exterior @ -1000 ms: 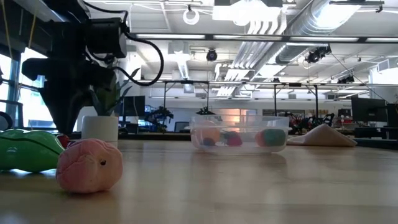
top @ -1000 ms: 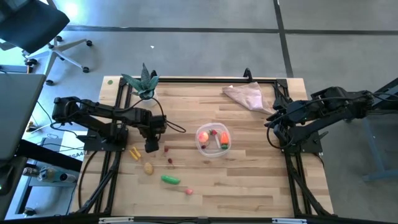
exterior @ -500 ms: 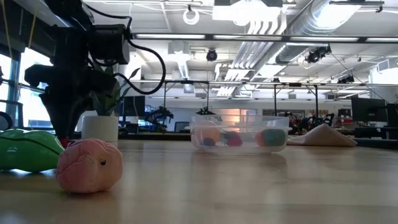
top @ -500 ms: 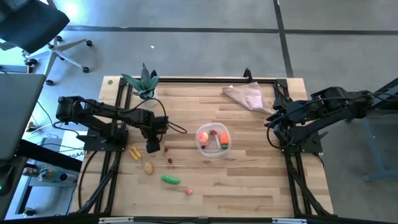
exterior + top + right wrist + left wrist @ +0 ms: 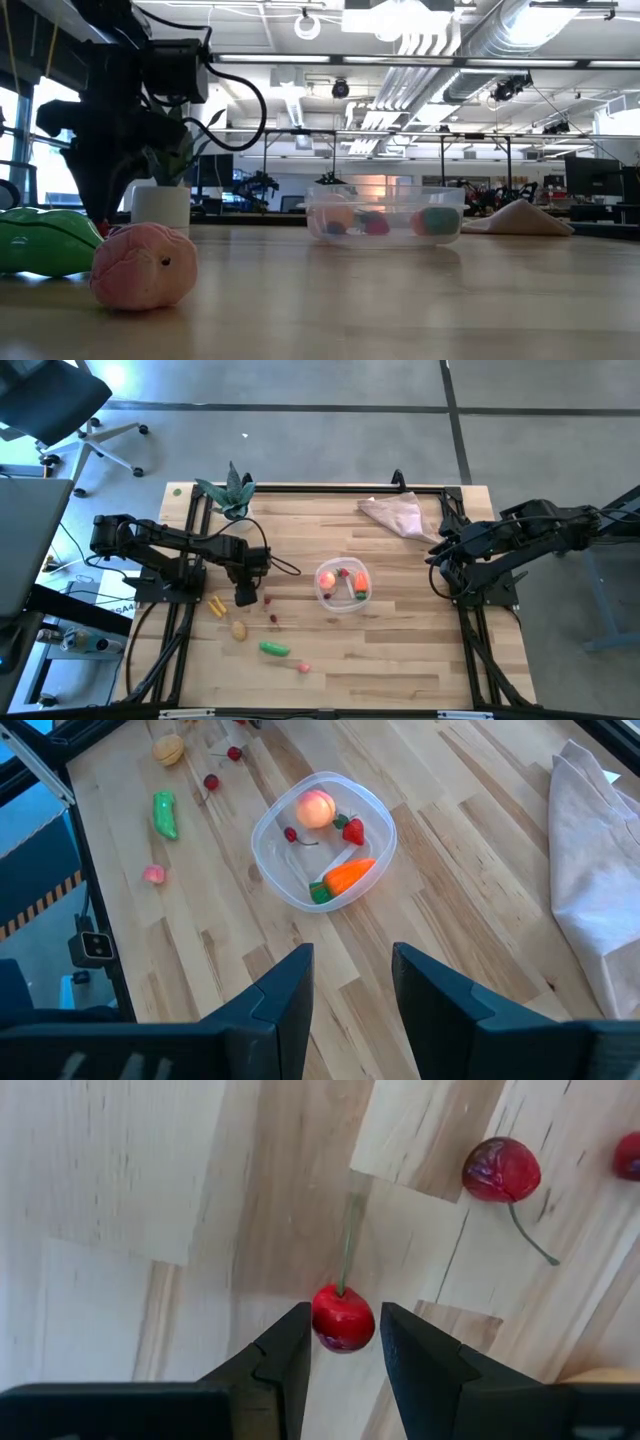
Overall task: Pick and placing Produce into tupperware
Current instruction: Put the red cherry into the transparent bin
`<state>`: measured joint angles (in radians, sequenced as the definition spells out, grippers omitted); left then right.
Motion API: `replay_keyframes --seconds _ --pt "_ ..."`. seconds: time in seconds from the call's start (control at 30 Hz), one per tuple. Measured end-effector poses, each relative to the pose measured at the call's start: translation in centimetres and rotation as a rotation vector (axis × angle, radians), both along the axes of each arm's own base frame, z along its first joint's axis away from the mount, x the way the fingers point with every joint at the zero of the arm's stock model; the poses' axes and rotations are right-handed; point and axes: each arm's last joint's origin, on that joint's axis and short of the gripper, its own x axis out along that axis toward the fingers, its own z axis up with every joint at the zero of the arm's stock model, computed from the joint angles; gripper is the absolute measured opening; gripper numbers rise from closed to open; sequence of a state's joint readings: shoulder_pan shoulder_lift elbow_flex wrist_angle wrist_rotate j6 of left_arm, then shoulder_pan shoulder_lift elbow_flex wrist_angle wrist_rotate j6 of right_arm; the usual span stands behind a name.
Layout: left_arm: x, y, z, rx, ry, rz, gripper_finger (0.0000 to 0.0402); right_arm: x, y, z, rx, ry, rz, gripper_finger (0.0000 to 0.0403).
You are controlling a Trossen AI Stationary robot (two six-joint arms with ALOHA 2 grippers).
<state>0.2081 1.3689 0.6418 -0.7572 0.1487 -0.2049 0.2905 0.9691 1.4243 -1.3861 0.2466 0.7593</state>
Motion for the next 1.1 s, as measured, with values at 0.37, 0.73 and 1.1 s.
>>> replay_keyframes --seconds 0.37,0.73,1.1 --pt "0.2 0.0 -0.8 -0.030 0.044 0.000 0.0113 0.0 0.0 0.0 0.000 0.000 0.000 0.0130" --pt "0.4 0.0 -1.3 -0.034 0.062 0.047 0.0113 0.0 0.0 0.0 0.000 0.000 0.000 0.0130" --pt "0.6 0.2 -1.3 -0.006 0.064 0.145 0.0113 0.0 0.0 0.0 0.000 0.000 0.000 0.0130"
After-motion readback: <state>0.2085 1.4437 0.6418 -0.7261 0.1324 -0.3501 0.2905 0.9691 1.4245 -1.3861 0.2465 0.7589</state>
